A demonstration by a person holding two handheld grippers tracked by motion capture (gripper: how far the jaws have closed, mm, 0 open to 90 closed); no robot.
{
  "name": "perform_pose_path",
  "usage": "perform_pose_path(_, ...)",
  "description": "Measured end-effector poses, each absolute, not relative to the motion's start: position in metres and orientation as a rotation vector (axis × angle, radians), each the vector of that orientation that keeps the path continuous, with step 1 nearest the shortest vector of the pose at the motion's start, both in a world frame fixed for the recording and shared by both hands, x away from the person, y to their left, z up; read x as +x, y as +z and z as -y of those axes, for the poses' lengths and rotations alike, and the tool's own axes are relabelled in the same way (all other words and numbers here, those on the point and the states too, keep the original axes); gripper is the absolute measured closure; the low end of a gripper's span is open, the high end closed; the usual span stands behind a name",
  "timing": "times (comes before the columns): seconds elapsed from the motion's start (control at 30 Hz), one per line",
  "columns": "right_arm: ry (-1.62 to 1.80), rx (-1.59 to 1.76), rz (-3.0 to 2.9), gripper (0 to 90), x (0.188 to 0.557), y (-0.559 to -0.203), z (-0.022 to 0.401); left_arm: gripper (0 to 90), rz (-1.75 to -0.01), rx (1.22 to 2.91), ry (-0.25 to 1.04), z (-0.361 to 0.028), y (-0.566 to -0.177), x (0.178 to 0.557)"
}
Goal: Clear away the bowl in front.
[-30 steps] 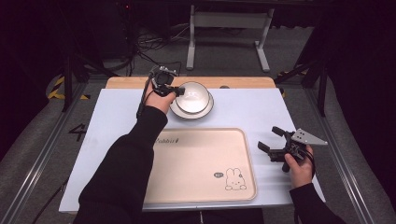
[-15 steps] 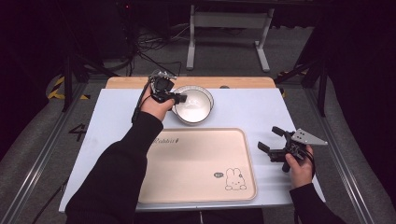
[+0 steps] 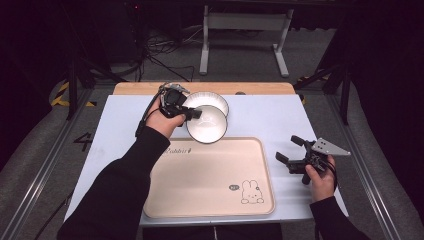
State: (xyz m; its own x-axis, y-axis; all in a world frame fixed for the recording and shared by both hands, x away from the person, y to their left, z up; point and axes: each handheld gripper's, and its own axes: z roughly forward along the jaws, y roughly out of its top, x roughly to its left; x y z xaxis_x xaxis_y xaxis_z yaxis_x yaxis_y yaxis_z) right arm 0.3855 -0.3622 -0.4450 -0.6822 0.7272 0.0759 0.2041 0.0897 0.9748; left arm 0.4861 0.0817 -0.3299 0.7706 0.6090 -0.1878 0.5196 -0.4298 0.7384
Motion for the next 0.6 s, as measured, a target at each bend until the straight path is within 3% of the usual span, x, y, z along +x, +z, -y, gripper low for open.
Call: perform_pose_path(0.6,1.621,0.916,-1.949,1.1,0.385,-0.445,0.361,81.3,-0.721,2.199,0.086,-0.079,-0.328,0.468)
